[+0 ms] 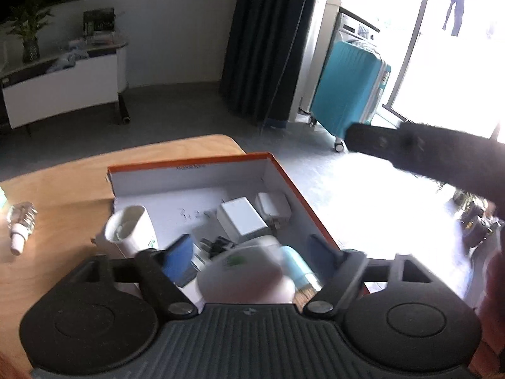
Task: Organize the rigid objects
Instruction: 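Open the left tool to drop the white socket adapter into the tray, then move both tools back toward the bandage box and glass bottle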
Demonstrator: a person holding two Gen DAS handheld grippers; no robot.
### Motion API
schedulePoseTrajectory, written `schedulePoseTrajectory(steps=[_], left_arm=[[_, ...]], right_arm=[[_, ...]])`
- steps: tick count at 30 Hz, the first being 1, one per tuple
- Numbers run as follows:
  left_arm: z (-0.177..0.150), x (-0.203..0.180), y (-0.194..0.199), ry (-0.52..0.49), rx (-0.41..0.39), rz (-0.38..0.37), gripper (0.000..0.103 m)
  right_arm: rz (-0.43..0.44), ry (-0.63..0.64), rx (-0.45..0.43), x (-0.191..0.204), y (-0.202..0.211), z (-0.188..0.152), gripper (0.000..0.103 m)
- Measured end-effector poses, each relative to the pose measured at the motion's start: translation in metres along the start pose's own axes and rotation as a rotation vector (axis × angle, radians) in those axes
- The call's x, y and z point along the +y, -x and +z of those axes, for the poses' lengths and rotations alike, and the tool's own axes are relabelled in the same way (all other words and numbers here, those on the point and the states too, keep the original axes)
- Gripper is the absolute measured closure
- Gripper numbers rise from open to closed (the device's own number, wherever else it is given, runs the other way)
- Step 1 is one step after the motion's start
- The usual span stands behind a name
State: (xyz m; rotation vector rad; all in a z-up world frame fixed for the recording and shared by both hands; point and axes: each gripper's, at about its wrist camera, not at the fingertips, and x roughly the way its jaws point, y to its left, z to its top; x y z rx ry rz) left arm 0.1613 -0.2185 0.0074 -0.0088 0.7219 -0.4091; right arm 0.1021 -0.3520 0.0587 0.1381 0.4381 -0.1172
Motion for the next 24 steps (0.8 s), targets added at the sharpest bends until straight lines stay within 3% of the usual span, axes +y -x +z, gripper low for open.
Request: schedulePoseTrajectory(steps=[7,13,24], left_arm=[[0.001,0.011,0.015,0.034,0.011,0.057,0.009],[0.005,0.021,0.032,0.032,0.01,0.135,0.001],[-0.003,0.057,0.058,0.075,0.003,0.22,0.0]], right_arm=[[-0.025,0.005,-0.01,0.012,0.013,-0.004,0.036],[-0.02,0.02,-0.007,0.028,0.018,-0.006,0.021],[0.054,0.063,0.022,0.068,0.018,-0.009,0.017]])
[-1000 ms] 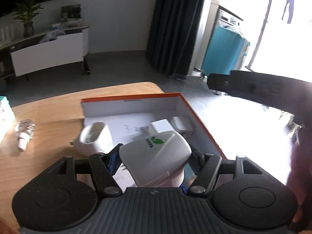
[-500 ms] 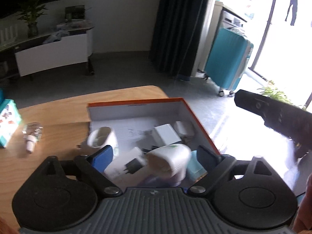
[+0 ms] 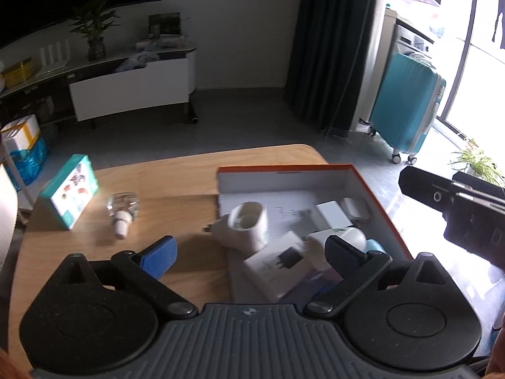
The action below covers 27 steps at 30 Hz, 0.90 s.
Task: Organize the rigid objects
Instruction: 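Move both tools back toward the bandage box and glass bottle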
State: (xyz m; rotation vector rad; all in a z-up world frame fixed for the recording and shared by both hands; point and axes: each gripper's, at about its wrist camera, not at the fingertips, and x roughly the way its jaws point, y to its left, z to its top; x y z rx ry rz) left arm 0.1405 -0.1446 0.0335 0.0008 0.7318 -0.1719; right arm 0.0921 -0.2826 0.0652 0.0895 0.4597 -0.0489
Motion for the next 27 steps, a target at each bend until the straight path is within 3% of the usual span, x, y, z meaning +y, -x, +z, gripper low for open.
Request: schedulePoseTrajectory(steps=[27], left_arm=[[-0.025,0.103,0.024,0.167,0.002,0.133,0.0]], right_arm=[[0.164,0.064,0.114,0.098,-0.03,-0.018,0.017]])
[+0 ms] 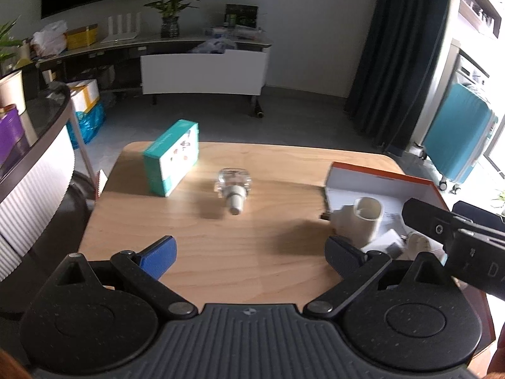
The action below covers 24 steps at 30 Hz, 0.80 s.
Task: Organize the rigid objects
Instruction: 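Move both tools back toward the bandage box and glass bottle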
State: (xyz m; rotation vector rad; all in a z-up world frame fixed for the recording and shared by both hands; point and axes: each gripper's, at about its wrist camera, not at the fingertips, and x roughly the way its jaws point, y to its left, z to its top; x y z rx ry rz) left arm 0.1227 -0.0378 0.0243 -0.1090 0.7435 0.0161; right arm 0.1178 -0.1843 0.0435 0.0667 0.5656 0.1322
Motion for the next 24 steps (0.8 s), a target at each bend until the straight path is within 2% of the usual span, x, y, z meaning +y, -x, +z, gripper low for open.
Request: schedulePoseTrajectory(steps=[13,24], left_arm=[[0.004,0.04,-0.013,0.05,0.002,0.048,0.0],[0.034,0.072,-0.057,-0.024,-0.071,0.124,0.0]], right_arm=[[0.064,0.043,0.025,0.033,-0.018,0.0,0.017],[0.09,0.058,0.062,0.04,-0.038,-0.007,0.017]])
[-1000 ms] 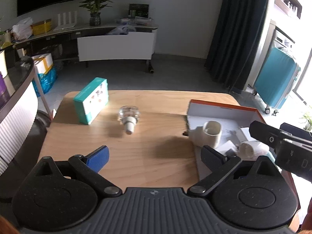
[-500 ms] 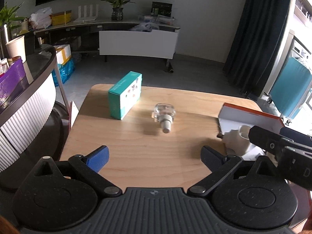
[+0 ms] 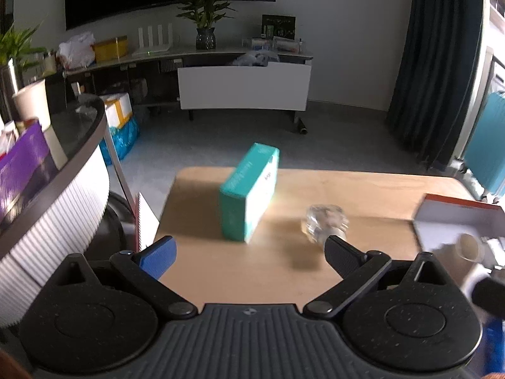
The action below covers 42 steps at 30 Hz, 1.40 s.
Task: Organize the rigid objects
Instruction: 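Move both tools back toward the bandage box and glass bottle, then grasp the teal bandage box with the left tool while the right tool grasps the clear glass bottle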
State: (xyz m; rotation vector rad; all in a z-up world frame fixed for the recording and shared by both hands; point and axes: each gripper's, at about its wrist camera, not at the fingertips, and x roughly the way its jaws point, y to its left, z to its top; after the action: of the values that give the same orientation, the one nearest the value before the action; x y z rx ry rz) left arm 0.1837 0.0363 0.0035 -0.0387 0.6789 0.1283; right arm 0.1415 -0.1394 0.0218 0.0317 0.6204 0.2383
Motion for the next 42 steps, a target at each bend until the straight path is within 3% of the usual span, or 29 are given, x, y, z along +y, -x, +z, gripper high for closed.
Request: schedulePoseTrajectory(steps=[4,7,12,15,22,24,26,28,32,39,41,42], left_arm=[[0.014,0.003,-0.022,-0.04,-0.028,-0.006,0.0],[0.024,-0.002,-0.039,-0.098,-0.049,0.046,0.0],[0.035,0.006,-0.069,-0.124,-0.026,0.065,0.0],[0.04,0.023,-0.083,-0.027,0.019,0.025,0.0],[0.026,0.077,-0.108,0.304,0.149,-0.04,0.009],[0.021,0.085,-0.105,0.335,0.149,-0.044,0.008],[0.021,0.084,-0.097,0.301,0.13,-0.024,0.008],[0.021,0.08,-0.089,0.252,0.11,-0.027,0.0],[0.021,0.062,-0.081,0.103,0.076,-0.034,0.0],[0.015,0.056,-0.095,0.003,0.126,0.016,0.0],[0.016,0.057,-0.101,-0.01,0.132,0.02,0.003],[0.018,0.058,-0.103,-0.009,0.138,0.018,0.011]], right_arm=[[0.012,-0.001,0.016,-0.001,-0.008,0.0,0.017],[0.015,-0.002,0.01,-0.003,-0.012,0.002,0.017],[0.015,0.002,0.012,-0.009,-0.018,0.002,0.017],[0.013,-0.006,0.011,-0.013,-0.022,0.002,0.017],[0.012,0.003,-0.004,-0.016,-0.024,0.001,0.017],[0.014,0.015,-0.005,-0.016,-0.026,0.0,0.017],[0.018,0.016,-0.001,-0.015,-0.028,0.0,0.017],[0.023,0.017,0.002,-0.014,-0.03,0.0,0.017],[0.03,0.04,0.003,-0.008,-0.034,0.003,0.017],[0.04,0.05,0.041,0.006,-0.056,0.009,0.017],[0.04,0.036,0.059,0.011,-0.068,0.012,0.017],[0.05,0.024,0.07,0.013,-0.077,0.014,0.017]])
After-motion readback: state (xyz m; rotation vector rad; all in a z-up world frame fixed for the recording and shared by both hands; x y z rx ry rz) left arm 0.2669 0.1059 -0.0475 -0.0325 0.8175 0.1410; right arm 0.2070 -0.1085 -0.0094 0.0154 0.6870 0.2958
